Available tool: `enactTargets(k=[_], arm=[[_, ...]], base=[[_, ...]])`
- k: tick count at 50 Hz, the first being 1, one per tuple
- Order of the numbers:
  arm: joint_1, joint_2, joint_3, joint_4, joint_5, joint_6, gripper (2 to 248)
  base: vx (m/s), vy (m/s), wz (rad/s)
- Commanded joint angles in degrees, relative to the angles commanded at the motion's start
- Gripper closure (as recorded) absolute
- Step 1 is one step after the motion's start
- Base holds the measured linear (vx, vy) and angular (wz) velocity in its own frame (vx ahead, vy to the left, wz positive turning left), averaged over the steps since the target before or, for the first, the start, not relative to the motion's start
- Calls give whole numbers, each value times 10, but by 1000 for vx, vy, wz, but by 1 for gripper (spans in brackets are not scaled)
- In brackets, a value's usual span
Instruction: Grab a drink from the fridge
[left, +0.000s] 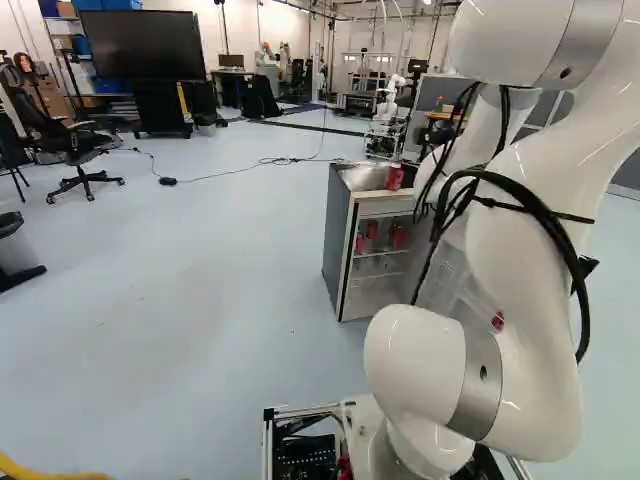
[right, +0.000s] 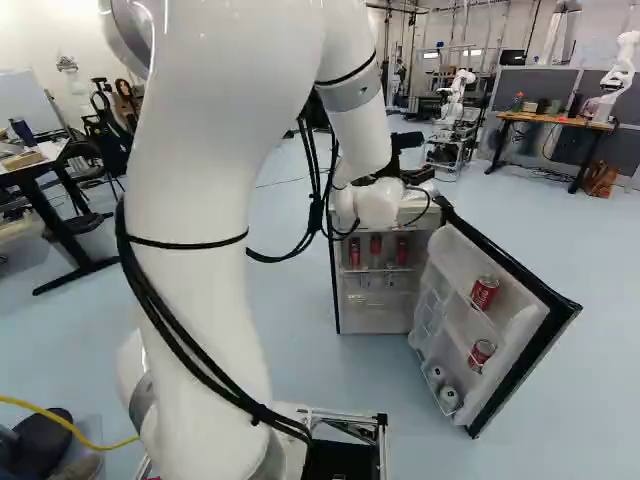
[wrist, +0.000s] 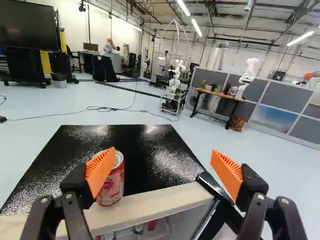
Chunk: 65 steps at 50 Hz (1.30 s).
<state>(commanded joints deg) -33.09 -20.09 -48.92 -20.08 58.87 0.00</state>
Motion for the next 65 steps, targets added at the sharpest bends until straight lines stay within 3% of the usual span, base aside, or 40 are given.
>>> enactTargets(k=[19, 42, 65], arm=[[-31, 12, -12, 0, -19, 0, 3], [-65, 13, -43, 14, -85, 0, 3], [-96, 6, -81, 83, -164, 0, 3]], base=[[0, 0, 0], [0, 0, 0], [0, 0, 0]])
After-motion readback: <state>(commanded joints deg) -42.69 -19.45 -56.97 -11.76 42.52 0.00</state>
